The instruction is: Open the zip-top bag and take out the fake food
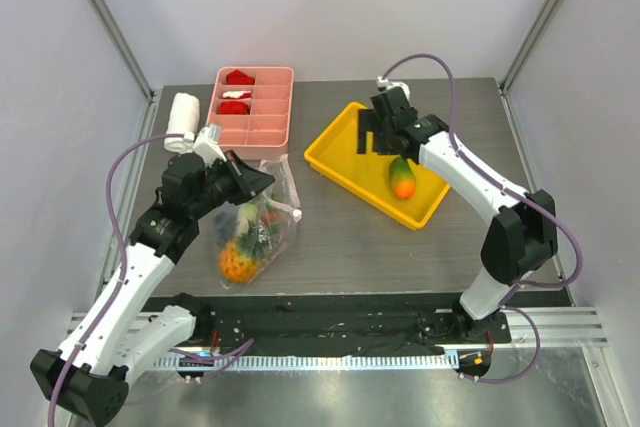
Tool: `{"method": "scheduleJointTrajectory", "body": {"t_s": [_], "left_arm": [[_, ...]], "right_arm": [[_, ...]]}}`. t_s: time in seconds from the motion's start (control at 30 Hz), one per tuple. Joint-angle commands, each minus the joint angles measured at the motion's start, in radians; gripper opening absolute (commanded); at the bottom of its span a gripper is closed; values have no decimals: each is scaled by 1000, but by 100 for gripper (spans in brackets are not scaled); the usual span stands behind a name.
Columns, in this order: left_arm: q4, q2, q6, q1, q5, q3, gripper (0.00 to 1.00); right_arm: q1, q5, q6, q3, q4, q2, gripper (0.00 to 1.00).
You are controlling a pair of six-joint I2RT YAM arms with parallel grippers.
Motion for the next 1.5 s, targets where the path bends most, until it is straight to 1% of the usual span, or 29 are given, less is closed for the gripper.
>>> {"method": "scheduleJointTrajectory", "body": {"t_s": [0.0,0.03,0.07,0.1,0.13,0.17,0.23,0.27,0.37,0.43,0.47,0.6,0.73,0.83,0.93,1.03,1.07,1.1,1.17,1.3,1.37,1.47], "left_arm": [[84,-48,-22,-2,41,-19,0],[84,-51,-23,0,42,-20,0],[79,-53,-25,0,41,-20,0],[79,-60,-29,-2,39,-20,0],[82,-63,-32,0,35,-20,0],[84,-65,-36,-2,31,-22,0],[88,-64,-40,-2,39,-21,0],[87,-64,-40,-2,39,-22,0],[92,-74,-46,0,41,-30,0],[96,-82,-52,0,39,-39,0],[99,-83,-54,-2,38,-42,0],[99,-88,-54,-2,42,-37,0],[93,-99,-52,-2,42,-40,0],[76,-111,-48,-2,35,-50,0],[76,-117,-43,-2,27,-50,0],[93,-96,-57,0,70,-33,0],[105,-90,-62,-2,82,-30,0],[111,-84,-68,0,90,-30,0],[125,-85,-78,-2,93,-33,0],[130,-87,-85,-2,96,-37,0],[131,-85,-91,-2,104,-39,0],[144,-82,-103,-2,108,-51,0]], "right_arm": [[204,-246,80,133,22,-134,84],[226,-388,117,136,86,-139,77],[250,-424,143,144,102,-131,54],[283,-429,160,180,105,-122,46],[341,-419,169,202,87,-110,39],[376,-387,171,219,82,-92,34],[445,-368,162,251,73,-70,32],[462,-360,159,259,66,-59,27],[496,-327,145,283,32,-4,22],[513,-326,145,282,36,22,20],[533,-331,151,279,41,30,18],[551,-351,181,232,82,53,17],[554,-311,174,173,104,53,17],[553,-267,163,123,116,18,17],[554,-261,151,98,133,-18,19],[556,-337,146,96,167,-10,25],[559,-354,143,96,179,-6,30],[564,-374,140,93,194,-2,32],[574,-377,123,81,239,1,38],[574,-340,94,64,263,22,42],[574,-314,76,58,273,34,49],[573,-326,50,9,323,47,53]]}}
